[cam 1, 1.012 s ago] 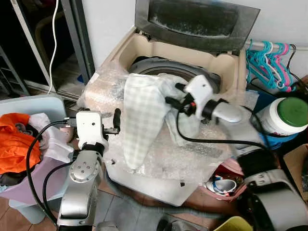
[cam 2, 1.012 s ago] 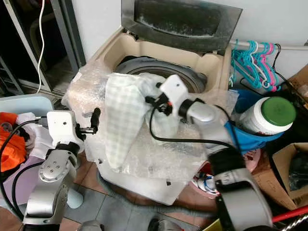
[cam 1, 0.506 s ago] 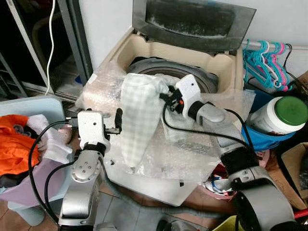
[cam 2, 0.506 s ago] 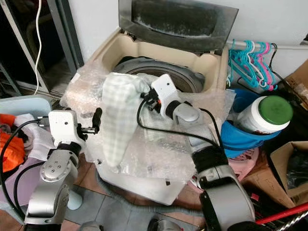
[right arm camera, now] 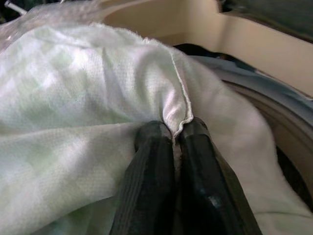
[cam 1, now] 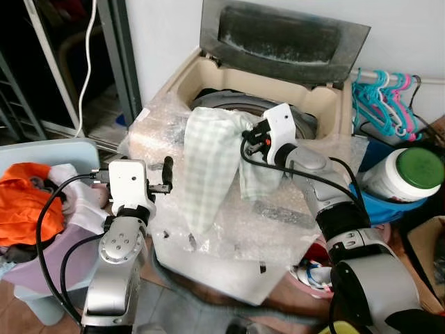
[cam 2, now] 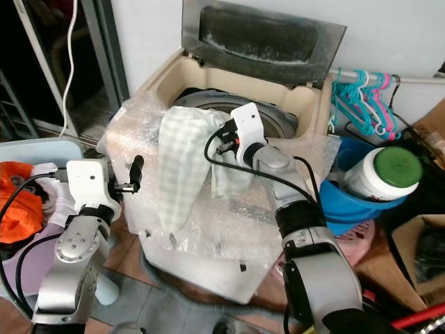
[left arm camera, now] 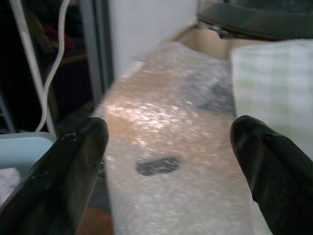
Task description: Clothes washing
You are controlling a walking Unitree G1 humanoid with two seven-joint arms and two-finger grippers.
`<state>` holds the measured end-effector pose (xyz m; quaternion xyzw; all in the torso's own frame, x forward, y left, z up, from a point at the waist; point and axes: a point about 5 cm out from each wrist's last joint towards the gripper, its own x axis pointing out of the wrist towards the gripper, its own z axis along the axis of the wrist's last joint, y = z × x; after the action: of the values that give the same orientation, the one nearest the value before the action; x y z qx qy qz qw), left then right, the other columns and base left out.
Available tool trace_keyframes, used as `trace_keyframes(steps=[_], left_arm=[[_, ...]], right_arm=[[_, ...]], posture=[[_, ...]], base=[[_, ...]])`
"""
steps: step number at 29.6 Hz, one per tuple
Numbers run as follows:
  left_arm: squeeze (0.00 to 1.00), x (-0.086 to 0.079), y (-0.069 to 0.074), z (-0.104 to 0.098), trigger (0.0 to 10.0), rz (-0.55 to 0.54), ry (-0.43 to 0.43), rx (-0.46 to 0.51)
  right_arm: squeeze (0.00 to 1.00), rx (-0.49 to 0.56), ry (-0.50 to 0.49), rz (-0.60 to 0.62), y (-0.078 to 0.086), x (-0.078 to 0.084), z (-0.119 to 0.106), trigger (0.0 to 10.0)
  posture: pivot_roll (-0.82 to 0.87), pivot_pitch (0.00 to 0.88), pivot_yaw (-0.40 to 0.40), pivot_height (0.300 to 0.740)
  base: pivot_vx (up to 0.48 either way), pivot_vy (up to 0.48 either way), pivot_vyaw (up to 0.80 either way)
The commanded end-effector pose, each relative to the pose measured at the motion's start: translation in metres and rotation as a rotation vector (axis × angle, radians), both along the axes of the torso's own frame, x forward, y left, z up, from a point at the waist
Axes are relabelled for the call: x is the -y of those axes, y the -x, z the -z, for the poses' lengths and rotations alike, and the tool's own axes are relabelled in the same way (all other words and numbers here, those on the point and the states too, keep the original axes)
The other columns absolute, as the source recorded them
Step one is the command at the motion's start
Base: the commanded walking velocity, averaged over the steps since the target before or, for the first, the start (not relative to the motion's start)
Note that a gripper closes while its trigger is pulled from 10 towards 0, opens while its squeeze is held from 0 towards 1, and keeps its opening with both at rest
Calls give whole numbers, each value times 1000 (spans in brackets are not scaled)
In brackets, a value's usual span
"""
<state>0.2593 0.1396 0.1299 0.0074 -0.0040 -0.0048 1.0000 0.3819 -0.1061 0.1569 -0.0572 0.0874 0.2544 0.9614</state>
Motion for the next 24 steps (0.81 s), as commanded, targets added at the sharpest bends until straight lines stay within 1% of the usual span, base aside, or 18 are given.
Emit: trace_keyframes(steps=[1,3,4,5,6,7,9,10,11,12,15,17,19,20,21,22,23,24], left_arm=[[0,4,-1,0,10000,11,-1,-4],[0,4,-1,0,10000,12,-1,-4],[0,4,-2,0,10000,14,-1,-3],[0,4,-2,0,10000,15,-2,-3],[0,4,-2,0,10000,15,-2,-3],[0,4,-2,0,10000,15,-3,-3],[0,4,-1,0,10000,13,-4,-3],[0,4,-1,1,10000,11,-5,-4],[0,4,-1,1,10000,7,-6,-4],[0,3,-1,1,10000,1,-8,-5],[0,1,-2,1,10000,-22,-17,-6],[0,-1,-3,2,10000,-46,-27,-11],[0,-2,-3,2,10000,-55,-27,-14],[0,-2,-3,3,10000,-56,-26,-15],[0,-2,-2,3,10000,-56,-26,-15],[0,-2,-2,3,10000,-57,-19,-17],[0,-2,-2,3,10000,-57,-20,-18],[0,-2,-1,3,10000,-58,-22,-17]], right_arm=[[0,1,-7,93,-7,18,-4,0],[0,14,-13,102,-9,18,-8,0],[0,55,-27,132,-17,19,-24,0],[0,72,-31,146,-20,20,-31,0],[0,72,-31,146,-20,20,-31,0],[0,102,-42,178,-26,21,-43,0],[0,132,-74,222,-31,24,-56,0],[0,161,-97,260,-34,27,-68,0],[0,205,-138,319,-39,32,-84,0],[0,236,-182,365,-41,36,-95,0],[0,305,-297,458,-43,48,-120,0],[0,350,-341,502,-43,54,-131,0],[0,372,-325,502,-43,55,-132,0],[0,381,-296,487,-42,53,-130,0],[0,386,-252,470,-42,50,-126,4588],[0,388,-195,430,-41,46,-118,10000],[753,386,-182,413,-40,46,-112,10000],[1000,383,-176,394,-38,46,-104,10000]], posture=[[23,0,-76,740],[23,0,-76,740],[24,0,-76,740],[24,0,-76,740],[24,0,-76,740],[26,0,-77,740],[27,0,-77,740],[30,0,-78,740],[31,0,-79,740],[32,0,-79,740],[34,0,-83,740],[35,0,-86,740],[34,0,-89,740],[35,0,-90,740],[36,0,-91,740],[36,0,-92,740],[37,0,-91,740],[35,0,-87,740]], base=[[0,0,0],[0,0,0],[0,0,0],[0,0,0],[0,0,0],[0,0,0],[0,0,0],[0,0,0],[0,0,0],[0,0,0],[0,0,0],[0,0,0],[0,0,0],[0,0,0],[0,0,0],[0,0,0],[0,0,0],[0,0,0]])
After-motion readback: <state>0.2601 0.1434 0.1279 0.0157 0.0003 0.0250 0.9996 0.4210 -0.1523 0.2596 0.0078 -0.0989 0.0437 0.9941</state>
